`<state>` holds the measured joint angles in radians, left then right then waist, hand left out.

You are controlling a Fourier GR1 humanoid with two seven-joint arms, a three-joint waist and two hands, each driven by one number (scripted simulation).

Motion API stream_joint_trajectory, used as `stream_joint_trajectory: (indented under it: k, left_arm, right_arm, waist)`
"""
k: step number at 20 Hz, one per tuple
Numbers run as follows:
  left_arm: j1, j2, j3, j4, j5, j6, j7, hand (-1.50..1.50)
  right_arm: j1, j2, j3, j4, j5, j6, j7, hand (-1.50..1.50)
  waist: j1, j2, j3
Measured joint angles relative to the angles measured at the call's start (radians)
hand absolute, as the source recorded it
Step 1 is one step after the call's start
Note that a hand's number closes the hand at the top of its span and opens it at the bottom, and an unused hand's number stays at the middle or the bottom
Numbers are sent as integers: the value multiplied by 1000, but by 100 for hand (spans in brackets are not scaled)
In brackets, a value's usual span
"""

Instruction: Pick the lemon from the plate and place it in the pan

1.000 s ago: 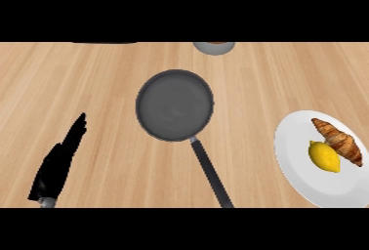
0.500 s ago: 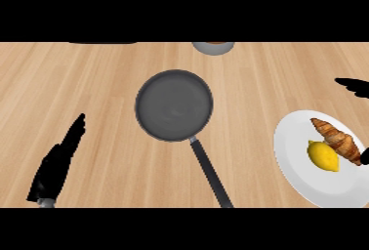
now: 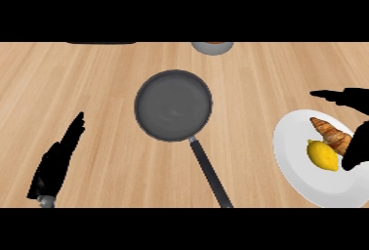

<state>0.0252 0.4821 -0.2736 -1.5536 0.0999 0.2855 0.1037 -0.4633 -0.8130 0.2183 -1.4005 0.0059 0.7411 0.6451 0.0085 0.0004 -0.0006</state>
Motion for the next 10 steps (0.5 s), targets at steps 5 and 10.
stream_joint_trajectory:
  k: [5, 10]
  left_arm:
    - [-5, -6, 27, -26, -11, -27, 41, 0]
    - [26, -34, 44, -38, -42, -38, 25, 0]
  right_arm:
    - [-8, 45, 12, -9, 29, 40, 69, -150]
    - [6, 87, 7, 1, 70, 68, 84, -150]
  waist:
    - [-3, -1, 0]
    - [-3, -1, 0]
